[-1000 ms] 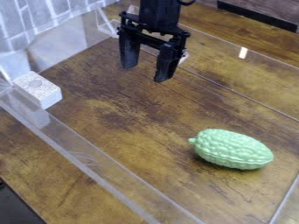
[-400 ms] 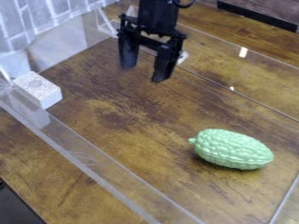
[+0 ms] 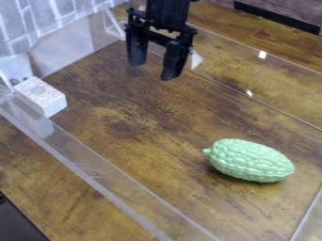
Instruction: Remove the white object from inside the blue tray and put it on the table
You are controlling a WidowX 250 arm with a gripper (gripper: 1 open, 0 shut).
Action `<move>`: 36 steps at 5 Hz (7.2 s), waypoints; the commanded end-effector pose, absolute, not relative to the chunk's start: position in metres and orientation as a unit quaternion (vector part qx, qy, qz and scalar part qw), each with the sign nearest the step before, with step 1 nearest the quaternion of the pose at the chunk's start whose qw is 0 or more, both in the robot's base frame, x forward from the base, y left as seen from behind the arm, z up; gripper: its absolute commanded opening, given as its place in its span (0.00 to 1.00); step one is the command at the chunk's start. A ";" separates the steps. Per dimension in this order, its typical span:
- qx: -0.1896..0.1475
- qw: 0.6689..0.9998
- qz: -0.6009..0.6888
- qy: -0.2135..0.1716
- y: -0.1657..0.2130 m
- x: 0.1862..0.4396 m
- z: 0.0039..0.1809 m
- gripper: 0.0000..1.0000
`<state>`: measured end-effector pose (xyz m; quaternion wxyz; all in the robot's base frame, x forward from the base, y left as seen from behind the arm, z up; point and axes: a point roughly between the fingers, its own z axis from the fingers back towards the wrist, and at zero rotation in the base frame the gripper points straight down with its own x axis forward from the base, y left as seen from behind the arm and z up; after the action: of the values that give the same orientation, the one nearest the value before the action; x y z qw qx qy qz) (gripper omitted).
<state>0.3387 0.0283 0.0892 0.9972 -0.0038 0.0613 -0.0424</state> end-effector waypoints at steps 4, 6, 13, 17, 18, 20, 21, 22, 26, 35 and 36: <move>0.007 0.998 -0.059 0.029 0.050 0.352 0.101 1.00; 0.004 0.998 -0.051 0.039 0.057 0.342 0.097 1.00; -0.008 0.997 -0.041 0.060 0.070 0.329 0.080 1.00; -0.014 0.997 -0.035 0.069 0.074 0.326 0.071 1.00; -0.015 0.997 -0.034 0.068 0.075 0.326 0.069 1.00; -0.016 0.997 -0.033 0.068 0.077 0.325 0.068 1.00; -0.017 0.997 -0.032 0.067 0.078 0.324 0.068 1.00; -0.017 0.997 -0.031 0.067 0.079 0.323 0.068 1.00; -0.019 0.998 -0.024 0.058 0.092 0.305 0.079 1.00; -0.010 0.999 0.001 0.033 0.114 0.289 0.083 1.00; -0.009 0.999 0.005 0.030 0.116 0.291 0.081 1.00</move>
<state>0.2893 0.1075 0.0625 0.9980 -0.0195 0.0598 -0.0074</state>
